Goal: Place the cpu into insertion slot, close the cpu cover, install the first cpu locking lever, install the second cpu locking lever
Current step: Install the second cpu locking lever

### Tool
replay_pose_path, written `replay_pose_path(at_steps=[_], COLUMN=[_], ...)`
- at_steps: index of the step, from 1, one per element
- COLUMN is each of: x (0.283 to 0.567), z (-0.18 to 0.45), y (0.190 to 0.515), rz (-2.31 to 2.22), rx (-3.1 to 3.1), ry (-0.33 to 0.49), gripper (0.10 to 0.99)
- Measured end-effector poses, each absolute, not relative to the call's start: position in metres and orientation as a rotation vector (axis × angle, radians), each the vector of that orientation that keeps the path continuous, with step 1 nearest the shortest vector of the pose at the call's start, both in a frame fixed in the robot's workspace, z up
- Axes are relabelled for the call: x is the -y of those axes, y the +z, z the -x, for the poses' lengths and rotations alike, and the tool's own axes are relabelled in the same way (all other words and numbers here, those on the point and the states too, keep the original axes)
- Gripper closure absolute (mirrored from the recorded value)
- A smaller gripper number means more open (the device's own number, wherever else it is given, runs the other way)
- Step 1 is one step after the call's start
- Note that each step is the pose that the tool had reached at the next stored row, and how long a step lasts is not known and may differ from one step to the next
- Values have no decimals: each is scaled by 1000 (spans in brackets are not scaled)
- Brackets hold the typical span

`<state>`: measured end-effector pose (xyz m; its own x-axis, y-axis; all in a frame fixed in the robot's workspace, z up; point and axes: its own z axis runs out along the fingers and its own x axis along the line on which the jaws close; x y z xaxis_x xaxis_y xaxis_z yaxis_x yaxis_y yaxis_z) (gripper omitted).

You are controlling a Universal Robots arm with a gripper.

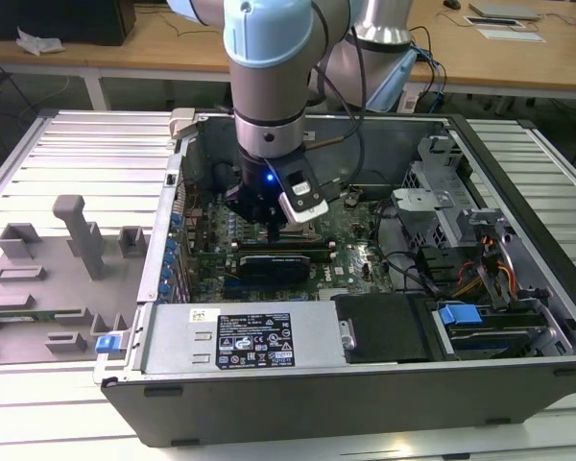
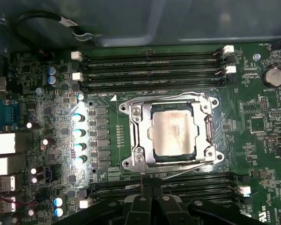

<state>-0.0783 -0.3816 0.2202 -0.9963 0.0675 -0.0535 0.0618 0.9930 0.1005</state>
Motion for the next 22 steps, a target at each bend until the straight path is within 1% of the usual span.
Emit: replay_pose_path(at_steps=[3,6,10,22], x=[385,393,398,398], z=[80,82,86,92], y=[219,216,213,199], rz=[-101,-104,-106,-108], rx=[-3078,-3073,-3068,-3057], ry=[190,273,345,445], gripper=[980,980,980,980])
